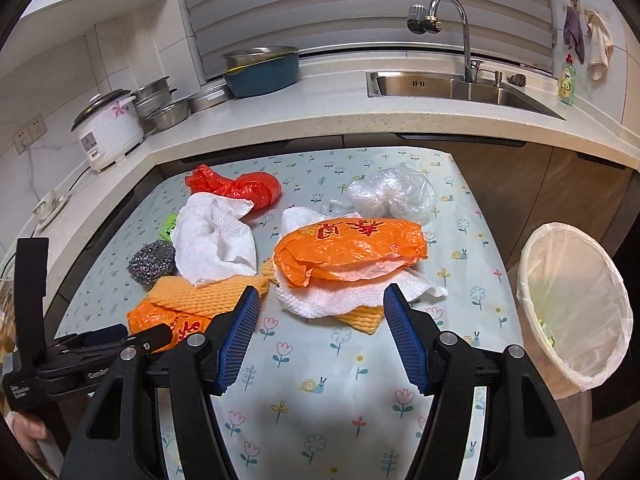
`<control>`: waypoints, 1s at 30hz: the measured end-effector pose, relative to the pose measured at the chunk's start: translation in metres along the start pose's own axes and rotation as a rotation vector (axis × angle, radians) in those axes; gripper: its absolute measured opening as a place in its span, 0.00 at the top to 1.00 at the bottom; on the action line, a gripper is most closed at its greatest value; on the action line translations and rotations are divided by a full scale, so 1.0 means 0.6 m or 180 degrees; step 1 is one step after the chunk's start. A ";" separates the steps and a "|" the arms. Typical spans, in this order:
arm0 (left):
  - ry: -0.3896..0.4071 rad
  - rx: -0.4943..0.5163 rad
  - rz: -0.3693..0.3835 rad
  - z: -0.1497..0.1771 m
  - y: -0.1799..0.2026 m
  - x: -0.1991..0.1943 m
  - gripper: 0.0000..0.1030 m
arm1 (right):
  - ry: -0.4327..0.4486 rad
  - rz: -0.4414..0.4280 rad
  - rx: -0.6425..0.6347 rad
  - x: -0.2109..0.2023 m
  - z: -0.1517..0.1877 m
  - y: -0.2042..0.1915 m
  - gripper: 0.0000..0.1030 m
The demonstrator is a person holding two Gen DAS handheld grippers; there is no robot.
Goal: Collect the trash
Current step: 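Move both open tools back over the table toward the orange bags, then grasp the orange plastic bag with the left tool while the right tool grasps the white tissue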
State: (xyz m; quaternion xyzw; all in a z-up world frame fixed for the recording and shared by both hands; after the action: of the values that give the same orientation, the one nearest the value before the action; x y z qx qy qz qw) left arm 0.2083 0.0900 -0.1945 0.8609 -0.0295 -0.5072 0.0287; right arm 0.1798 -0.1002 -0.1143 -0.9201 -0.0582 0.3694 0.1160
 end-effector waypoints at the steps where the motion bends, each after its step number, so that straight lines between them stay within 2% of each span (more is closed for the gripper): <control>1: -0.0031 -0.0005 0.0025 0.001 0.002 0.004 0.35 | -0.0015 -0.0011 -0.0008 0.005 0.000 -0.004 0.40; 6: -0.0145 -0.0021 0.0201 0.004 0.007 0.018 0.72 | -0.0105 -0.0076 -0.0040 0.030 0.010 -0.027 0.40; 8: -0.0145 0.0014 0.0245 0.002 0.008 0.016 0.96 | -0.0139 -0.0108 -0.0053 0.039 0.012 -0.037 0.40; 16: 0.0101 0.0020 0.0220 -0.029 -0.016 -0.025 0.97 | -0.0182 -0.0222 -0.0148 0.067 0.006 -0.080 0.40; 22: 0.0382 -0.0055 0.0000 -0.067 -0.067 -0.069 0.97 | -0.0154 -0.0302 -0.0229 0.087 -0.014 -0.114 0.40; 30: 0.0536 -0.0291 -0.0115 -0.119 -0.135 -0.088 0.97 | -0.0117 -0.0360 -0.0306 0.132 -0.059 -0.148 0.40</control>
State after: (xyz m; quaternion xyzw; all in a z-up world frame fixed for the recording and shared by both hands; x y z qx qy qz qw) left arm 0.2471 0.1765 -0.1205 0.8987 0.0117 -0.4342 0.0613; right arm 0.2598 -0.0052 -0.1195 -0.9129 -0.1300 0.3759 0.0913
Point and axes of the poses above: each gripper's, at about its wrist camera, not at the fingertips, and x roughly the way its jaws point, y to its right, z to its underside, the point moved 10 cm from there along x, roughly the way its jaws point, and after that the axes turned 8 degrees about -z, right-handed, at the moved point
